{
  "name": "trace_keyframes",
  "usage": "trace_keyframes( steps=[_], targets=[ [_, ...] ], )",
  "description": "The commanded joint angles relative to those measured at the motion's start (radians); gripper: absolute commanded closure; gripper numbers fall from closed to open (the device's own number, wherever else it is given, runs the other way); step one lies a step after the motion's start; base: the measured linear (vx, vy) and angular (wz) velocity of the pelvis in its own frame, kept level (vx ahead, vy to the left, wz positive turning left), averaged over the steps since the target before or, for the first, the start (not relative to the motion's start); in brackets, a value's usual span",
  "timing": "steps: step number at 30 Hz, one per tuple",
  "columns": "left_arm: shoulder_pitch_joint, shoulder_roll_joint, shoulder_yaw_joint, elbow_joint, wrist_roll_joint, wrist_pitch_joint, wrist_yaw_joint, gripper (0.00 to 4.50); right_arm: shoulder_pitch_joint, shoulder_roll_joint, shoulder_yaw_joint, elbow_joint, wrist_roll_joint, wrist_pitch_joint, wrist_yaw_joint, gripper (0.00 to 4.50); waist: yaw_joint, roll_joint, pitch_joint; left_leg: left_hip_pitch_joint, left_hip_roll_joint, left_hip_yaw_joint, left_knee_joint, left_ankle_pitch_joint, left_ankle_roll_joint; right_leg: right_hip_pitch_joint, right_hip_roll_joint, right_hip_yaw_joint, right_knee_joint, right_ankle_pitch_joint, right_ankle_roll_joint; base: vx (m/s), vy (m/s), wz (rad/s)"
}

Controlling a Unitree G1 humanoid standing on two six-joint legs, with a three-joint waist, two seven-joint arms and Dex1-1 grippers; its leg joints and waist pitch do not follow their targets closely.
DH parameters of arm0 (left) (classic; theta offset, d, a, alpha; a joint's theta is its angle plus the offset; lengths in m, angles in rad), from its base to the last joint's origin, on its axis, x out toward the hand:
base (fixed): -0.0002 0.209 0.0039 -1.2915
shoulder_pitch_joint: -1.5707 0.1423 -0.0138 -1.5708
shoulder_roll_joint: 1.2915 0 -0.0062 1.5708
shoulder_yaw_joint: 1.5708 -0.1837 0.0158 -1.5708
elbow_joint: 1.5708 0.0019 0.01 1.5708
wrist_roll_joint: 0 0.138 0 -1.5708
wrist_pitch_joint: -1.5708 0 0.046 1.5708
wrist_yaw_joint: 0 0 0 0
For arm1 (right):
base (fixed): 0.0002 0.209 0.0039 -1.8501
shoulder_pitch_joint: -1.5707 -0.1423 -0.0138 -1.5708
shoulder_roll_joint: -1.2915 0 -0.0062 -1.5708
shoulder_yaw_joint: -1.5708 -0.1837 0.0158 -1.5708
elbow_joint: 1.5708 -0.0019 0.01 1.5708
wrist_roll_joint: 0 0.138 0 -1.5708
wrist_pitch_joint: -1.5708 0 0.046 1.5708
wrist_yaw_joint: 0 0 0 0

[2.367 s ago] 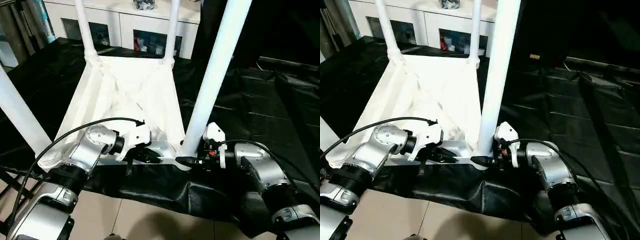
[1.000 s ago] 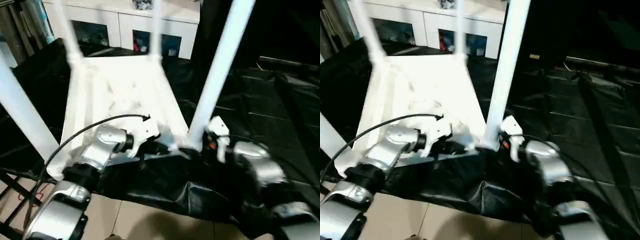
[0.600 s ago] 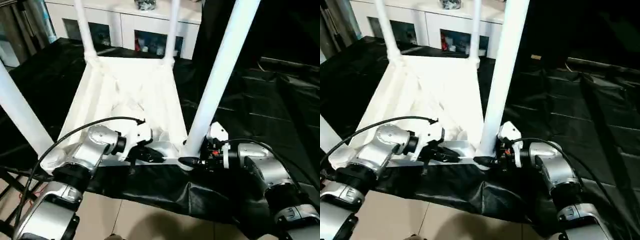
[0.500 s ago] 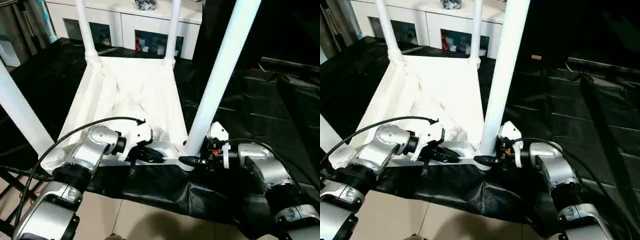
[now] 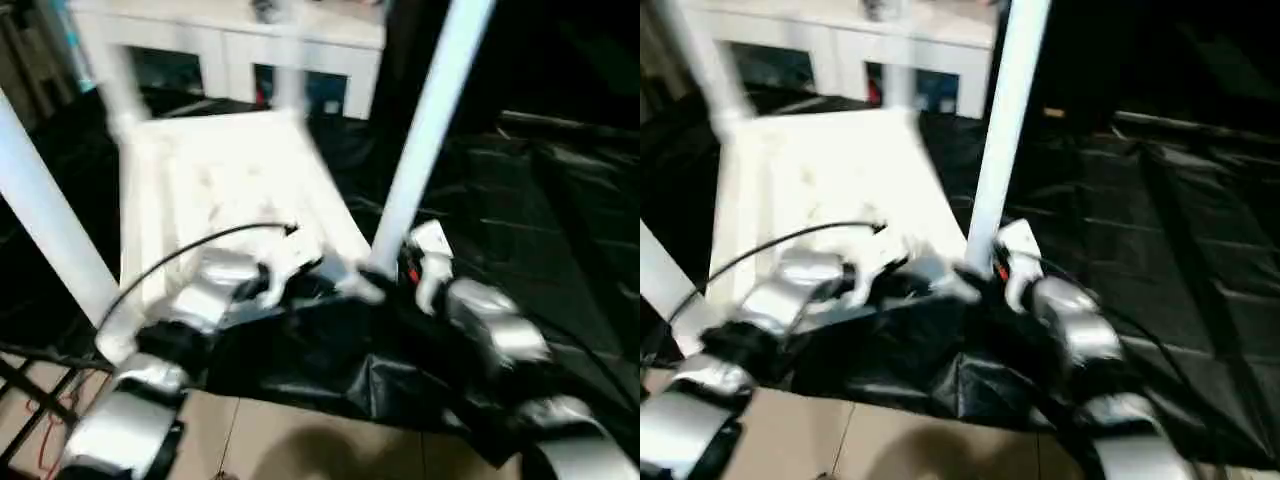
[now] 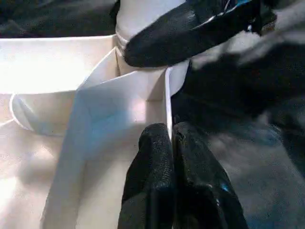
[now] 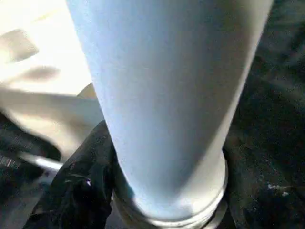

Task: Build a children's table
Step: Rotate leg to tighten

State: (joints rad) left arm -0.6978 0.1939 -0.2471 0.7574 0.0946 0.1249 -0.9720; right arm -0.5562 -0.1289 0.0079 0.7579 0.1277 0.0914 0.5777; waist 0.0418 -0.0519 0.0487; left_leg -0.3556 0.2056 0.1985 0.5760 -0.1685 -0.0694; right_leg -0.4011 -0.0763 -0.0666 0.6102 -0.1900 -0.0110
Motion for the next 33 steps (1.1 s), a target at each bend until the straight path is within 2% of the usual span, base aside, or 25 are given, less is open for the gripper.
trace_keyframes(
  steps=[1,4,6,7,10,13,15,20,21,22,23,24,25,26,27,33],
  targets=[
    [-0.003,-0.076,-0.027,-0.046,-0.018,0.01,0.009,4.5,-0.001,0.053,0.036,0.027,-0.03,-0.01,-0.035,1.26,0.002,0.003,-0.053,0.008,0.029,-0.022,-0.067,-0.311,-0.003,0.033,-0.069,0.047,-0.1,-0.392,-0.157,0.0,0.0,0.0],
    [0.0,-0.089,-0.036,-0.045,-0.009,0.005,0.02,4.5,0.003,0.067,0.053,0.013,-0.022,-0.013,0.023,1.09,0.004,0.005,-0.057,0.004,0.029,-0.019,-0.066,-0.268,0.015,0.039,-0.065,0.048,-0.088,-0.272,-0.19,0.0,0.0,0.0],
    [0.0,-0.085,-0.04,-0.042,-0.004,0.0,0.021,4.5,0.003,0.057,0.072,0.011,-0.035,-0.025,0.046,0.77,0.007,0.006,-0.059,0.009,0.03,-0.015,-0.063,-0.261,0.024,0.037,-0.065,0.05,-0.086,-0.234,-0.205,0.0,0.0,0.0],
    [0.001,-0.083,-0.041,-0.041,-0.003,-0.001,0.021,4.5,0.003,0.054,0.078,0.01,-0.038,-0.029,0.052,0.77,0.006,0.005,-0.059,0.006,0.029,-0.015,-0.063,-0.258,0.027,0.04,-0.064,0.049,-0.084,-0.223,-0.209,0.0,0.0,0.0],
    [0.01,-0.054,-0.053,-0.042,0.003,-0.018,-0.007,4.5,0.018,0.002,0.113,-0.021,-0.043,-0.045,0.158,0.69,0.011,0.006,-0.056,0.005,0.029,-0.015,-0.063,-0.267,0.033,0.042,-0.066,0.048,-0.088,-0.254,-0.201,0.0,0.0,0.0],
    [0.034,-0.018,-0.051,-0.07,-0.008,-0.028,-0.074,4.5,0.036,-0.054,0.122,-0.059,-0.028,-0.053,0.28,0.69,0.017,0.003,-0.056,0.002,0.031,-0.017,-0.063,-0.266,0.044,0.047,-0.067,0.048,-0.087,-0.253,-0.195,0.0,0.0,0.0],
    [0.049,0.004,-0.054,-0.085,-0.021,-0.061,-0.131,4.5,0.048,-0.091,0.128,-0.092,-0.011,-0.043,0.363,0.69,0.018,-0.001,-0.057,0.002,0.031,-0.016,-0.063,-0.257,0.053,0.046,-0.066,0.049,-0.086,-0.239,-0.198,0.0,0.0,0.0],
    [0.069,0.045,-0.05,-0.098,-0.051,-0.102,-0.219,4.5,0.08,-0.17,0.156,-0.158,0.028,-0.008,0.561,0.69,0.025,0.003,-0.055,0.005,0.035,-0.015,-0.064,-0.264,0.053,0.044,-0.065,0.048,-0.084,-0.24,-0.21,0.0,0.0,0.0],
    [0.069,0.053,-0.049,-0.098,-0.054,-0.096,-0.234,4.5,0.085,-0.185,0.163,-0.167,0.033,-0.006,0.593,0.69,0.025,-0.003,-0.055,0.004,0.035,-0.014,-0.064,-0.262,0.055,0.045,-0.064,0.048,-0.084,-0.241,-0.209,0.0,0.0,0.0],
    [0.069,0.053,-0.049,-0.098,-0.054,-0.096,-0.234,4.5,0.085,-0.185,0.163,-0.167,0.033,-0.006,0.593,0.69,0.029,-0.001,-0.055,0.005,0.036,-0.013,-0.062,-0.256,0.057,0.044,-0.066,0.048,-0.083,-0.243,-0.209,0.0,0.0,0.0],
    [0.068,0.064,-0.045,-0.094,-0.055,-0.1,-0.248,4.5,0.095,-0.204,0.171,-0.191,0.044,0.014,0.647,0.94,0.032,-0.001,-0.054,0.004,0.035,-0.013,-0.063,-0.252,0.056,0.046,-0.065,0.047,-0.084,-0.254,-0.206,0.0,0.0,0.0],
    [0.068,0.068,-0.043,-0.091,-0.055,-0.102,-0.253,4.5,0.098,-0.21,0.174,-0.2,0.047,0.024,0.663,0.94,0.033,-0.001,-0.054,0.004,0.035,-0.013,-0.063,-0.25,0.055,0.046,-0.066,0.047,-0.083,-0.257,-0.203,0.0,0.0,0.0],
    [0.065,0.073,-0.043,-0.084,-0.053,-0.108,-0.26,4.5,0.101,-0.215,0.179,-0.206,0.05,0.034,0.68,1.01,0.035,-0.008,-0.054,0.004,0.036,-0.012,-0.062,-0.249,0.056,0.045,-0.066,0.047,-0.085,-0.27,-0.198,0.0,0.0,0.0],
    [0.063,0.075,-0.043,-0.081,-0.052,-0.111,-0.263,4.5,0.101,-0.218,0.181,-0.209,0.051,0.038,0.686,1.01,0.038,-0.004,-0.055,0.005,0.036,-0.012,-0.062,-0.248,0.052,0.043,-0.068,0.047,-0.084,-0.278,-0.197,0.0,0.0,0.0],
    [0.063,0.076,-0.043,-0.08,-0.052,-0.112,-0.264,4.5,0.102,-0.218,0.182,-0.21,0.051,0.04,0.689,1.22,0.039,-0.004,-0.054,0.005,0.036,-0.013,-0.062,-0.248,0.051,0.042,-0.068,0.047,-0.084,-0.281,-0.196,0.0,0.0,0.0],
    [0.053,0.09,-0.04,-0.06,-0.048,-0.126,-0.278,4.5,0.102,-0.225,0.198,-0.214,0.039,0.057,0.707,1.68,0.044,-0.005,-0.055,0.005,0.035,-0.013,-0.063,-0.243,0.041,0.041,-0.069,0.047,-0.085,-0.29,-0.184,0.0,0.0,0.0]
  ],
)
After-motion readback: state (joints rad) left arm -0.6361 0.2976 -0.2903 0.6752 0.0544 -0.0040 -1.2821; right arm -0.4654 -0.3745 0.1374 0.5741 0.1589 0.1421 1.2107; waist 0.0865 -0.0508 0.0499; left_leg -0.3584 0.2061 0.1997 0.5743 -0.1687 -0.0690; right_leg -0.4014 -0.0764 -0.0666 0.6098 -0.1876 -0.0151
